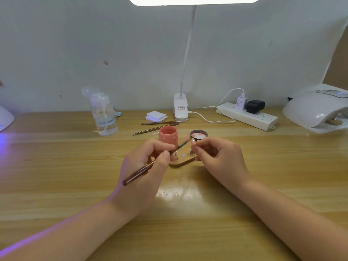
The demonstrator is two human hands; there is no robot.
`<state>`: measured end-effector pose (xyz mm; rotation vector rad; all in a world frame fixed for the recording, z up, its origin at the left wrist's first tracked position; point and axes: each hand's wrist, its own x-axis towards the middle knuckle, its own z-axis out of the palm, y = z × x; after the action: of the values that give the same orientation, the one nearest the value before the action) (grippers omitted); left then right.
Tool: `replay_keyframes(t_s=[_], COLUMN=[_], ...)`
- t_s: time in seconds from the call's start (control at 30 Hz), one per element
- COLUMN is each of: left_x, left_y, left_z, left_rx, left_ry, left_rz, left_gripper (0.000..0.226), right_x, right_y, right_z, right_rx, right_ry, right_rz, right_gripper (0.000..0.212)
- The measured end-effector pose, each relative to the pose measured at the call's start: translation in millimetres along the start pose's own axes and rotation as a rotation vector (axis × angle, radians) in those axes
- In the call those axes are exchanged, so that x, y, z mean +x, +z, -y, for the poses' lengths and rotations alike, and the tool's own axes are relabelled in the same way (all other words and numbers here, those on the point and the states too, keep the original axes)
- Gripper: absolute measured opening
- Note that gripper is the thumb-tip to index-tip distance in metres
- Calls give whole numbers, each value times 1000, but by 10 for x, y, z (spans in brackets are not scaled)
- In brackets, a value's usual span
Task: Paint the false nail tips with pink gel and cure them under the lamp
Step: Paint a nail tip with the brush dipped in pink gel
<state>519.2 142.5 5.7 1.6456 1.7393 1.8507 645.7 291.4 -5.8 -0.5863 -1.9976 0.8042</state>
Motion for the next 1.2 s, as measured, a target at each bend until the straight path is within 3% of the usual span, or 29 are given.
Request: replay_keyframes(t_s=[0.1, 0.2, 0.43, 0.53, 0.7, 0.9, 1.0, 1.2], left_x=[18, -5, 4, -10, 1, 9, 167, 940], left_y=[16, 3, 21, 13, 3, -24, -80, -292], left_z=[18, 2, -29, -44, -71, -109, -183, -201], left_rx=[-59, -80, -52, 47, 134, 87, 47, 321], left_ry=[-83, -50, -77, -16, 54, -36, -126, -341], left_rz=[-9, 73, 12, 72, 12, 71, -6, -104], left_gripper=[14, 14, 16, 14, 20, 13, 14, 18], right_x=[0, -4, -7, -7, 0, -1, 9, 10], right_y=[-1, -1, -10, -4, -2, -2, 0, 9], right_z=[10, 17, 22, 26, 12, 11, 1, -5], right_rx=[-1, -6, -27, -27, -49, -27, -8, -48], right_ry=[5, 0, -7, -21, -29, 4, 38, 2], right_rz=[6, 3, 11, -9, -14, -17, -9, 2], right_gripper=[6, 7, 8, 6, 5, 3, 3, 1])
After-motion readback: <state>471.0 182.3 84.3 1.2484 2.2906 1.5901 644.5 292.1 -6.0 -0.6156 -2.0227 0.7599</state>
